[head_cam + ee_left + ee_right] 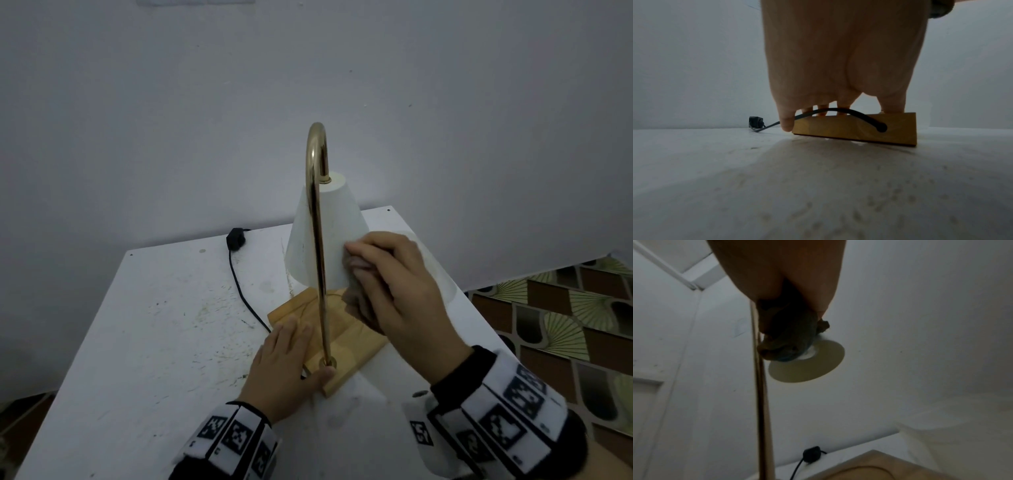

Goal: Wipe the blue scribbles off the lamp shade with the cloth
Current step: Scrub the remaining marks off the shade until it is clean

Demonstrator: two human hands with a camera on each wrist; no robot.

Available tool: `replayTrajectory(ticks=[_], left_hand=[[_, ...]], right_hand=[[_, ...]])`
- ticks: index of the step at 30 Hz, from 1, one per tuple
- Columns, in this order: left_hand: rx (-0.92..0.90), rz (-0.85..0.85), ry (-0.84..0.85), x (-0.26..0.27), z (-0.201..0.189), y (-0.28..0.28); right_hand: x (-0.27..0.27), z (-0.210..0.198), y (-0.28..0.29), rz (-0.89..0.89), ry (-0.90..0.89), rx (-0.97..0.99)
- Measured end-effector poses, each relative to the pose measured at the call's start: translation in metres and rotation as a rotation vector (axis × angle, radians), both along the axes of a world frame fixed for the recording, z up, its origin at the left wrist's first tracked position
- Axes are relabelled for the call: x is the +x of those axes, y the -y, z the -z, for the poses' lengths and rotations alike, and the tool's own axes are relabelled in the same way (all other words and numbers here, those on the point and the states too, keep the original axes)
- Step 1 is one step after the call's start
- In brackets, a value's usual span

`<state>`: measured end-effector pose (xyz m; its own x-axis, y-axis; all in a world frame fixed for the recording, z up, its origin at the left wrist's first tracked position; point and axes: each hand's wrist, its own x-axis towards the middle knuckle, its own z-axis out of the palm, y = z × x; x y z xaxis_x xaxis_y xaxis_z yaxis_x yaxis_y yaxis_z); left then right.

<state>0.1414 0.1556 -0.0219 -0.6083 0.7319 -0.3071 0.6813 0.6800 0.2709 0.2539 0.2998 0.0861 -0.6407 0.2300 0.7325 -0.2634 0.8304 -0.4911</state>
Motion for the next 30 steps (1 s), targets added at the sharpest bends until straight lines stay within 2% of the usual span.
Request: replayTrajectory(ticks=[4, 9, 13, 16, 20, 24, 30], left_hand=[[0.007, 0.004, 0.007, -0.001, 0.000, 0.002], [0.022, 0.006, 0.007, -0.001, -0.002, 0.001], [0.019, 0.009, -0.007, 0.000, -0.003, 0.000], [0.019, 0.005, -0.026, 0.000, -0.002, -0.001], [0.024, 0.004, -0.017, -0.001, -0.002, 0.000], [0.032, 0.021, -0.021, -0.001, -0.004, 0.000], [0.037, 0.072, 0.000, -0.011, -0.003, 0.006]], right_hand=[[0.002, 0.009, 0.007, -0.125, 0.006, -0.034], [-0.009, 0.013, -0.021, 0.087, -0.037, -0.202], [-0.026, -0.014, -0.032, 0.075, -0.053, -0.395], [-0.033, -0.031, -0.024, 0.035, -0.120, -0.389], [-0.025, -0.017, -0.008, 0.003, -0.144, -0.322], [-0.019, -0.004, -0.027, 0.045, -0.064, -0.431], [-0.048, -0.008, -0.081, 0.141, 0.220, -0.686]])
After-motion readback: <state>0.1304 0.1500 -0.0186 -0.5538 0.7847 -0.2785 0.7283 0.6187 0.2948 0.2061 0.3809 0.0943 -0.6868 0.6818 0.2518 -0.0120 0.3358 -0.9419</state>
